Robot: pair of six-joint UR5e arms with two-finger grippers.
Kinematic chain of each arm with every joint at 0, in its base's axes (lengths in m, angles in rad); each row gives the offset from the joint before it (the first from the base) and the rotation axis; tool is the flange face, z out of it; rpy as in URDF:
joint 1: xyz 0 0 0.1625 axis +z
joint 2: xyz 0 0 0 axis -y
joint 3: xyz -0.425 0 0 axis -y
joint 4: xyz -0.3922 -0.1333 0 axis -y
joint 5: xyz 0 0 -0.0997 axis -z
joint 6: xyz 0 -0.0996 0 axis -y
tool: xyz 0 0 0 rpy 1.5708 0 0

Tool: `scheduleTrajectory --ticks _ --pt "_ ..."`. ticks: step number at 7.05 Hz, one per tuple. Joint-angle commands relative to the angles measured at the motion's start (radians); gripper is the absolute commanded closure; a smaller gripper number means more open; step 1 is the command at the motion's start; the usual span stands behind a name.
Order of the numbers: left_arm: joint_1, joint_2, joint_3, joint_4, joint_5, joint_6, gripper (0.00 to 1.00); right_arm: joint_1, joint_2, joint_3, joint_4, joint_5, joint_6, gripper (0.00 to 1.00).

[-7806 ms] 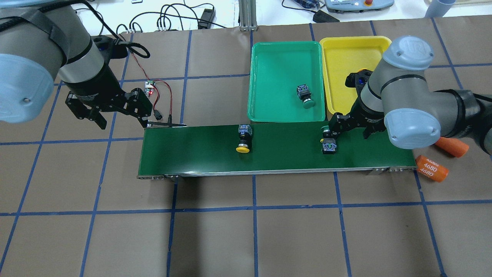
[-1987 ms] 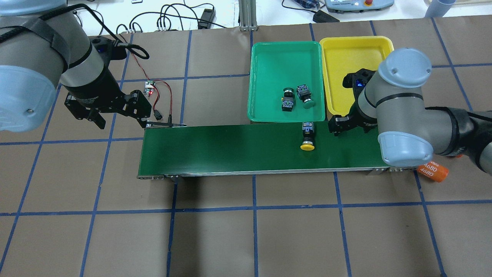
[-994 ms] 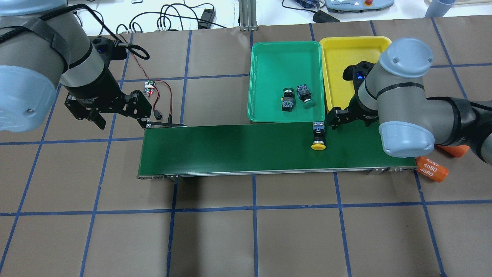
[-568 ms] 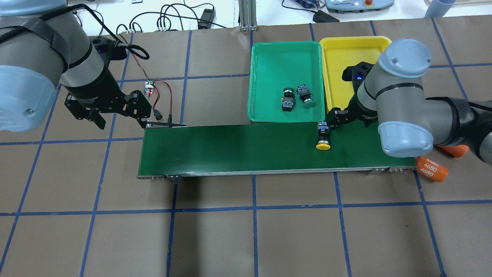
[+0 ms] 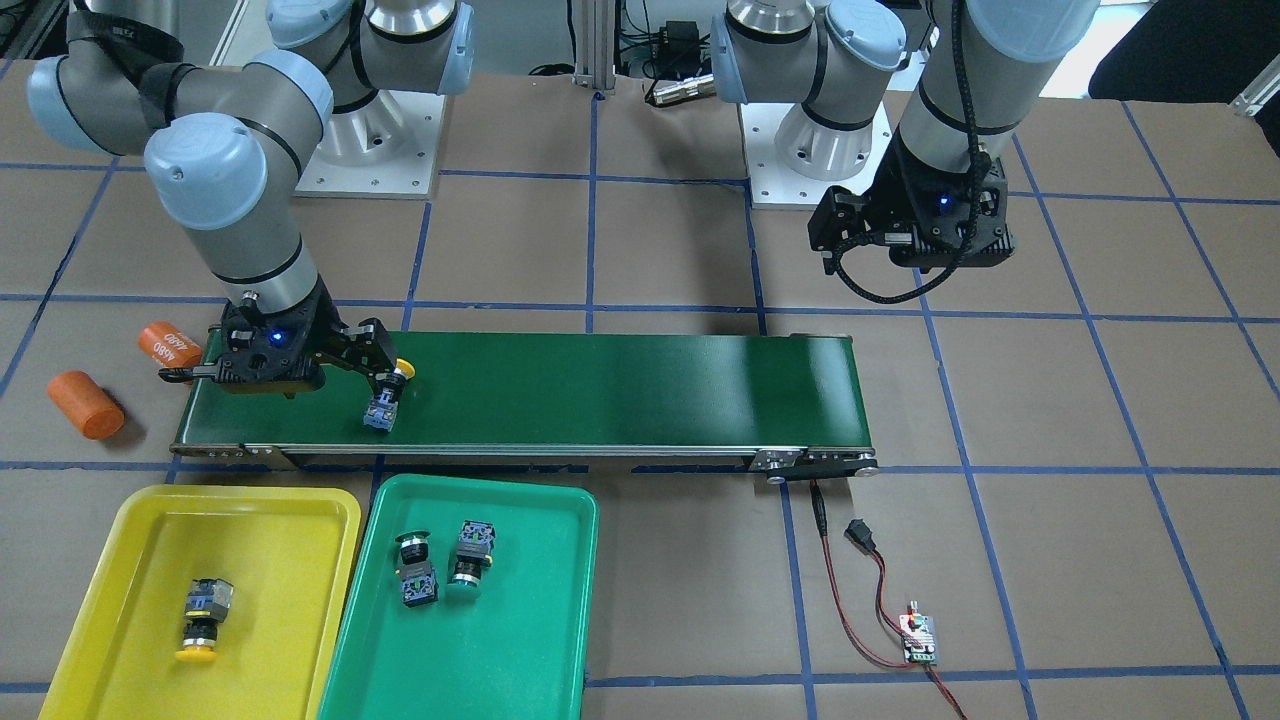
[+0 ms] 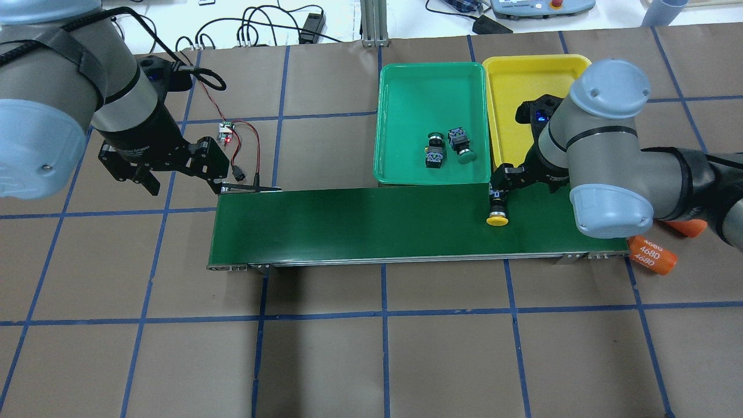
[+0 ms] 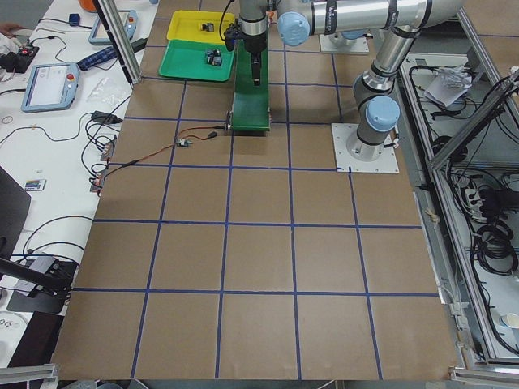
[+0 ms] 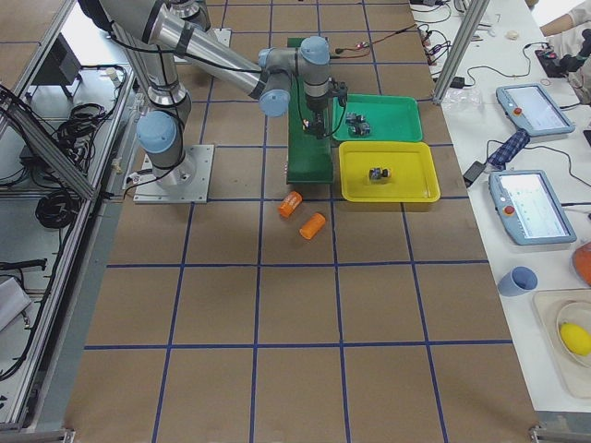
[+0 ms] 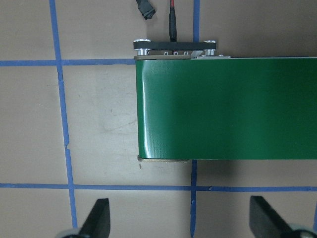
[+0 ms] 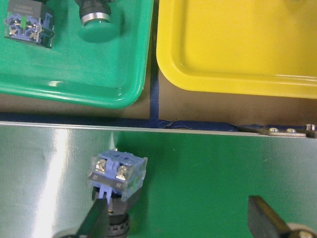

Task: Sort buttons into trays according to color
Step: 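Lower the right gripper onto the yellow button at the belt end and grasp it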

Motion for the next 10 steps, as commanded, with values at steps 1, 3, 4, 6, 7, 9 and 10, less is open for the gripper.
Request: scheduleTrajectory --ticks 1,3,4,6,7,9,10 --pt "0.000 0.000 0.000 0.000 0.000 0.000 0.00 0.000 0.000 0.002 -0.001 0.000 0.000 0.00" --pt "0.000 0.000 0.000 -0.002 0.000 0.000 0.00 0.000 0.006 0.006 -0.001 0.000 -0.001 0.00" --pt "0.000 0.000 0.000 -0.002 0.000 0.000 0.00 0.000 0.008 0.007 -0.001 0.000 -0.001 0.00" --pt "0.000 0.000 0.000 0.000 0.000 0.000 0.00 0.000 0.056 0.009 -0.007 0.000 0.002 0.01" --pt "0.000 0.000 0.000 0.000 0.000 0.000 0.00 0.002 0.080 0.004 -0.017 0.000 0.002 0.20" --pt "0.000 -0.002 0.000 0.000 0.000 0.000 0.00 0.002 0.075 -0.007 -0.019 -0.017 0.000 0.61" --pt "0.000 -0.002 0.000 0.000 0.000 0.000 0.00 0.002 0.077 -0.023 -0.012 -0.020 0.002 0.70"
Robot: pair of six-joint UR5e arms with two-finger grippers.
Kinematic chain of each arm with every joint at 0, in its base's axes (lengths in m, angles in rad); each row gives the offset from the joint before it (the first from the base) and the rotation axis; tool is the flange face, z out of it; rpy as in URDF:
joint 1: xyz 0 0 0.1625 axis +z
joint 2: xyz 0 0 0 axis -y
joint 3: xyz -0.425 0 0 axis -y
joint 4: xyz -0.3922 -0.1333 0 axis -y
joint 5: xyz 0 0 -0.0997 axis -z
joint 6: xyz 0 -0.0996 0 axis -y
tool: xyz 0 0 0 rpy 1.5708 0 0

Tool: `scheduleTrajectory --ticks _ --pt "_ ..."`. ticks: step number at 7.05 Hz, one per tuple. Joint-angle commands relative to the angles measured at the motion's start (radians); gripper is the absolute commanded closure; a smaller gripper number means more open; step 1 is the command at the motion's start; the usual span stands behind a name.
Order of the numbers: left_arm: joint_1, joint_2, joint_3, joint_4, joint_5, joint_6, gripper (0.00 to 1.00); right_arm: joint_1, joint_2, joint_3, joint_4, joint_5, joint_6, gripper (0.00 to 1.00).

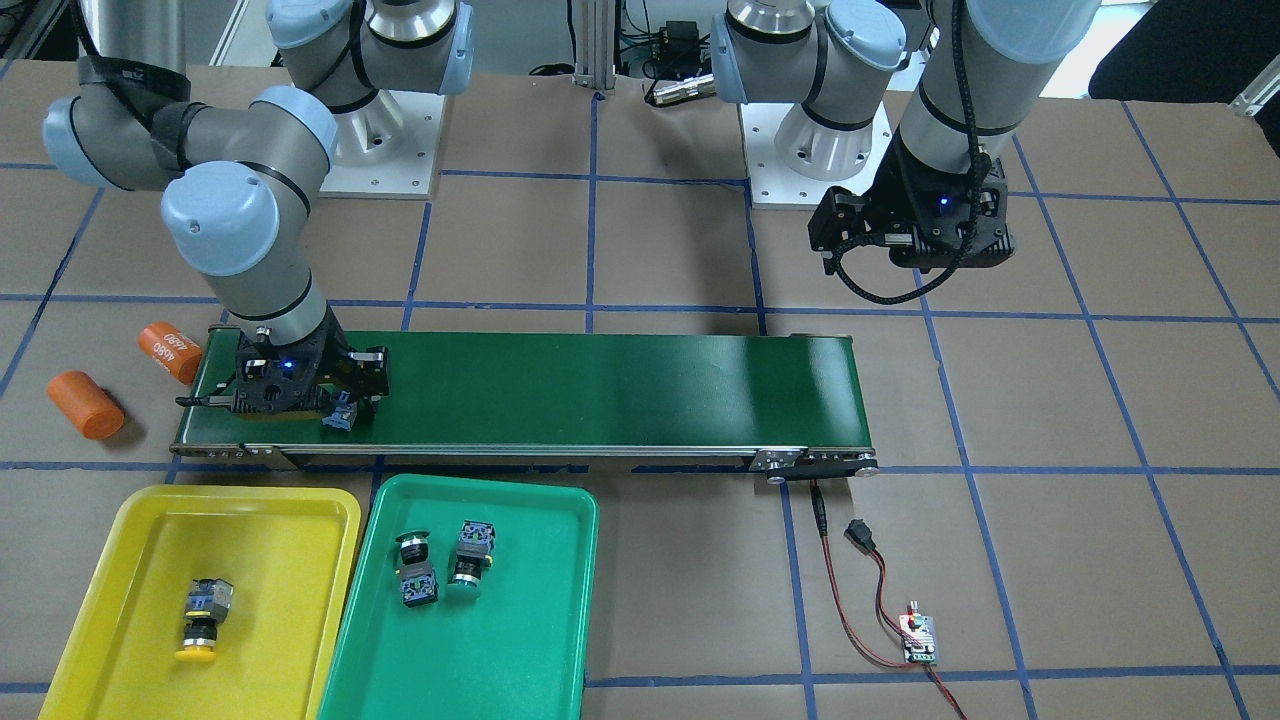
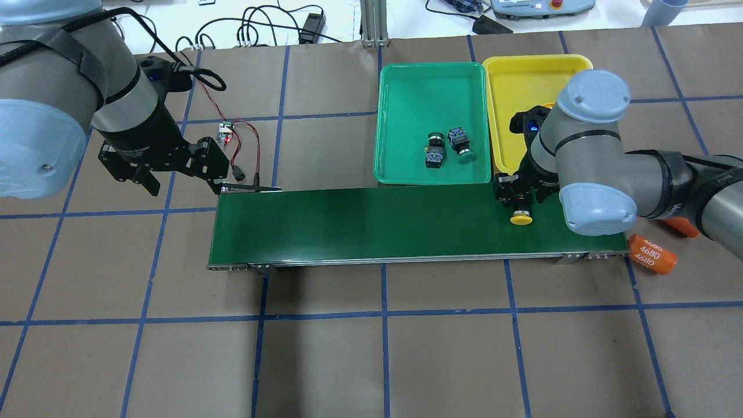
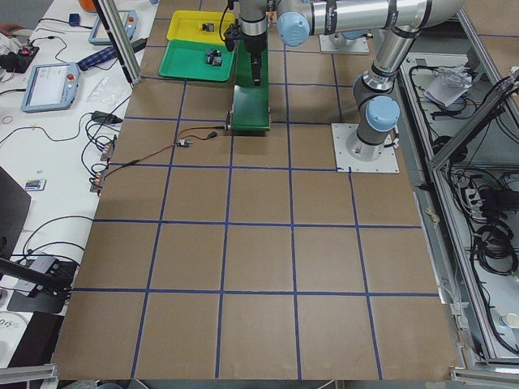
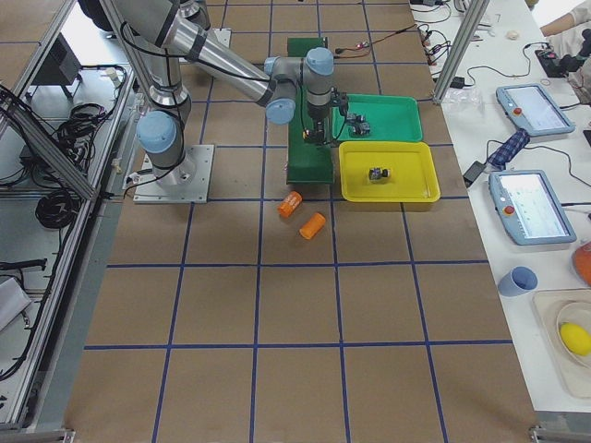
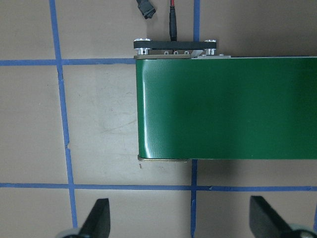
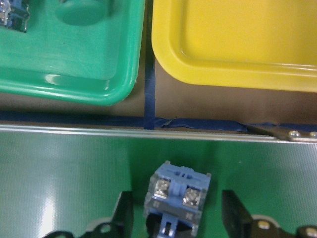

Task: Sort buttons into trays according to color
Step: 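Lower the right gripper onto the yellow button at the belt end and grasp it, then carry the yellow button into the yellow tray and open the right gripper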

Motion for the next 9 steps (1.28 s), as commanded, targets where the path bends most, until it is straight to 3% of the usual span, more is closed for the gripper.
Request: scheduleTrajectory --ticks 1,3,6,7,8,9 --pt "0.000 -0.005 0.002 0.000 -0.002 -0.005 0.00 0.000 0.008 -0.056 0.019 -0.005 0.001 0.71" --pt "0.000 -0.005 0.003 0.003 -0.002 -0.008 0.00 -0.001 0.050 -0.165 0.059 -0.006 0.000 0.70" --pt "0.000 -0.001 0.005 0.003 -0.002 -0.006 0.00 -0.008 0.310 -0.555 0.232 -0.008 0.000 0.68" --pt "-0.002 0.001 0.006 0.003 -0.003 -0.006 0.00 -0.009 0.376 -0.660 0.280 -0.034 -0.002 0.66" --pt "-0.002 0.004 0.017 0.002 -0.003 -0.006 0.00 -0.009 0.393 -0.694 0.283 -0.043 -0.002 0.62" --pt "-0.002 0.021 0.023 -0.004 -0.006 -0.009 0.00 -0.014 0.393 -0.693 0.312 -0.043 -0.002 0.43"
